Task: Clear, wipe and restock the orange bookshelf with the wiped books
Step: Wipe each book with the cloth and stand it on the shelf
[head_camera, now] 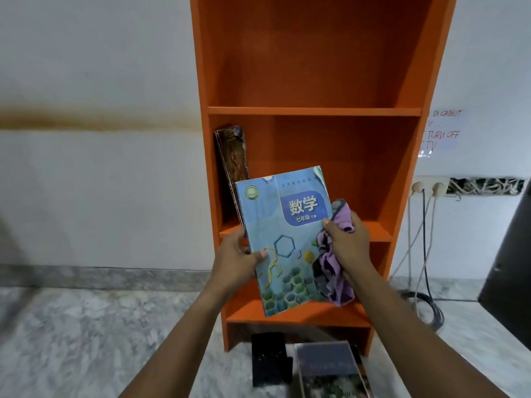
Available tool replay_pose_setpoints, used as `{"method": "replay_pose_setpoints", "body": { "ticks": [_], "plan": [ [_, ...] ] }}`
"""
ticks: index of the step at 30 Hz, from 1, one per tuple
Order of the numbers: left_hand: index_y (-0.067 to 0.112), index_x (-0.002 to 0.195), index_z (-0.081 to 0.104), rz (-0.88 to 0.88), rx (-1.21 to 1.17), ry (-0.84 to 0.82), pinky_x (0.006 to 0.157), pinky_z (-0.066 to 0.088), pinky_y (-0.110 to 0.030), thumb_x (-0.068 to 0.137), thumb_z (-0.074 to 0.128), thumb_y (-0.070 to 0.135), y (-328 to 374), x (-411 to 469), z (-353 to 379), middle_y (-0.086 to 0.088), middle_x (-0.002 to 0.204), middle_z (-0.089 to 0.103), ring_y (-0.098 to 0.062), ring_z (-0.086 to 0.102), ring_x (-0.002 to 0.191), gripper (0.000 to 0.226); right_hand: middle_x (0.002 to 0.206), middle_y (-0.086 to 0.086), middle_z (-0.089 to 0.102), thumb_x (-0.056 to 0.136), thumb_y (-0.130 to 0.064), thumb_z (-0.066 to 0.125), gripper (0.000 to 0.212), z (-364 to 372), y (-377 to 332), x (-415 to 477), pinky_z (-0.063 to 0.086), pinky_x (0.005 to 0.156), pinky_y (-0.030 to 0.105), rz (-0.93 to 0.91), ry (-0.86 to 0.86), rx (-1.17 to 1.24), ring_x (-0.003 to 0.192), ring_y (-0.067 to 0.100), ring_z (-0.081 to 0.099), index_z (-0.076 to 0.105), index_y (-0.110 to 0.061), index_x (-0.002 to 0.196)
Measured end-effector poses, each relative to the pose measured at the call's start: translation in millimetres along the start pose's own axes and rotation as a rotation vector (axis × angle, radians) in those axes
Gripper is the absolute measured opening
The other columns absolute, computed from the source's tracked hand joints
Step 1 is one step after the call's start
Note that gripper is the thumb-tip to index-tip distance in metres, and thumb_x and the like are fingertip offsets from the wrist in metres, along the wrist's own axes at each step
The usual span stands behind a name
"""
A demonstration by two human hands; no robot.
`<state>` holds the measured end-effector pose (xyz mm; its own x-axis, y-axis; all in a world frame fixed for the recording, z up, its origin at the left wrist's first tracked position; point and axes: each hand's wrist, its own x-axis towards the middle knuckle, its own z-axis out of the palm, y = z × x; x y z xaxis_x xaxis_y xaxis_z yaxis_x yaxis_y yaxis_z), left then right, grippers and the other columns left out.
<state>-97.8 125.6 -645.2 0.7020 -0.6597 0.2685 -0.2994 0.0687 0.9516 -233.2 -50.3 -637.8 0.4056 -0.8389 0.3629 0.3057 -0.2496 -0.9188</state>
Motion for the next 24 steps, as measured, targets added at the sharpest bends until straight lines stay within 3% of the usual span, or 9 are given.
{"method": "replay_pose_setpoints", "body": {
  "ticks": [4, 8, 10, 12, 14, 16, 21, 24],
  "plan": [
    [0.027, 0.123, 0.063, 0.036, 0.049, 0.068, 0.067, 0.064, -0.048, 0.089, 0.075, 0.008, 11.7, 36.7, -8.7, 0.001, 0.111, 0.076, -0.02, 0.075, 0.093, 0.04, 0.113, 0.004, 0.073, 0.099, -0.011, 0.066, 0.019, 26.4, -10.7, 36.0, 0.059, 0.09, 0.047, -0.016, 0.024, -0.073, 0.104, 0.024, 0.07, 0.065, -0.016, 0.117],
    [0.034, 0.11, 0.063, 0.075, 0.124, 0.165, 0.071, 0.064, -0.049, 0.088, 0.077, 0.013, 19.9, 75.5, -12.5, 0.004, 0.106, 0.075, -0.016, 0.075, 0.087, 0.034, 0.102, -0.005, 0.072, 0.097, -0.02, 0.068, 0.012, 51.1, -12.0, 74.8, 0.059, 0.086, 0.051, -0.014, 0.133, -0.185, 0.094, 0.019, 0.07, 0.064, -0.023, 0.108],
    [0.039, 0.099, 0.06, 0.091, 0.144, 0.22, 0.072, 0.063, -0.048, 0.087, 0.077, 0.014, 22.9, 95.1, -10.9, 0.006, 0.103, 0.074, -0.017, 0.074, 0.088, 0.033, 0.124, 0.0, 0.07, 0.095, -0.028, 0.069, 0.032, 60.7, -10.1, 88.6, 0.055, 0.094, 0.053, -0.005, 0.227, -0.24, 0.109, 0.028, 0.067, 0.063, -0.025, 0.127],
    [0.037, 0.099, 0.058, 0.129, 0.177, 0.277, 0.071, 0.063, -0.046, 0.088, 0.075, 0.015, 25.3, 114.4, -6.8, 0.008, 0.102, 0.072, -0.02, 0.073, 0.089, 0.03, 0.152, 0.004, 0.053, 0.097, -0.031, 0.069, 0.058, 67.5, -6.1, 96.3, 0.046, 0.107, 0.053, 0.026, 0.255, -0.257, 0.134, 0.033, 0.053, 0.047, -0.021, 0.15],
    [0.027, 0.103, 0.058, 0.165, 0.246, 0.362, 0.073, 0.063, -0.041, 0.089, 0.071, 0.014, 27.1, 132.8, -0.7, 0.006, 0.101, 0.069, -0.02, 0.071, 0.089, 0.023, 0.162, 0.004, 0.039, 0.098, -0.031, 0.068, 0.07, 73.3, 1.6, 100.9, 0.041, 0.113, 0.051, 0.06, 0.22, -0.24, 0.145, 0.032, 0.043, 0.034, -0.018, 0.158],
    [0.021, 0.105, 0.057, 0.183, 0.283, 0.454, 0.074, 0.063, -0.037, 0.091, 0.068, 0.011, 24.2, 154.0, 4.8, -0.001, 0.104, 0.069, -0.023, 0.07, 0.091, 0.021, 0.163, 0.003, 0.037, 0.099, -0.031, 0.068, 0.071, 79.2, 14.9, 106.5, 0.042, 0.114, 0.05, 0.096, 0.176, -0.24, 0.146, 0.032, 0.042, 0.032, -0.019, 0.159],
    [0.014, 0.108, 0.053, 0.228, 0.437, 0.587, 0.058, 0.059, -0.025, 0.094, 0.064, 0.008, -0.1, 183.0, 3.0, -0.011, 0.108, 0.07, -0.028, 0.071, 0.092, 0.019, 0.158, 0.006, 0.043, 0.102, -0.022, 0.064, 0.061, 91.8, 36.7, 111.2, 0.042, 0.113, 0.043, 0.139, 0.019, -0.234, 0.141, 0.032, 0.046, 0.037, -0.013, 0.156],
    [0.013, 0.101, 0.051, 0.235, 0.51, 0.605, 0.057, 0.054, -0.021, 0.095, 0.065, 0.012, -11.3, 182.8, -1.2, -0.012, 0.102, 0.071, -0.028, 0.071, 0.087, 0.016, 0.142, 0.003, 0.058, 0.102, -0.02, 0.064, 0.046, 103.0, 51.7, 101.8, 0.047, 0.107, 0.04, 0.147, -0.047, -0.218, 0.125, 0.028, 0.058, 0.05, -0.019, 0.145]
  ]
}}
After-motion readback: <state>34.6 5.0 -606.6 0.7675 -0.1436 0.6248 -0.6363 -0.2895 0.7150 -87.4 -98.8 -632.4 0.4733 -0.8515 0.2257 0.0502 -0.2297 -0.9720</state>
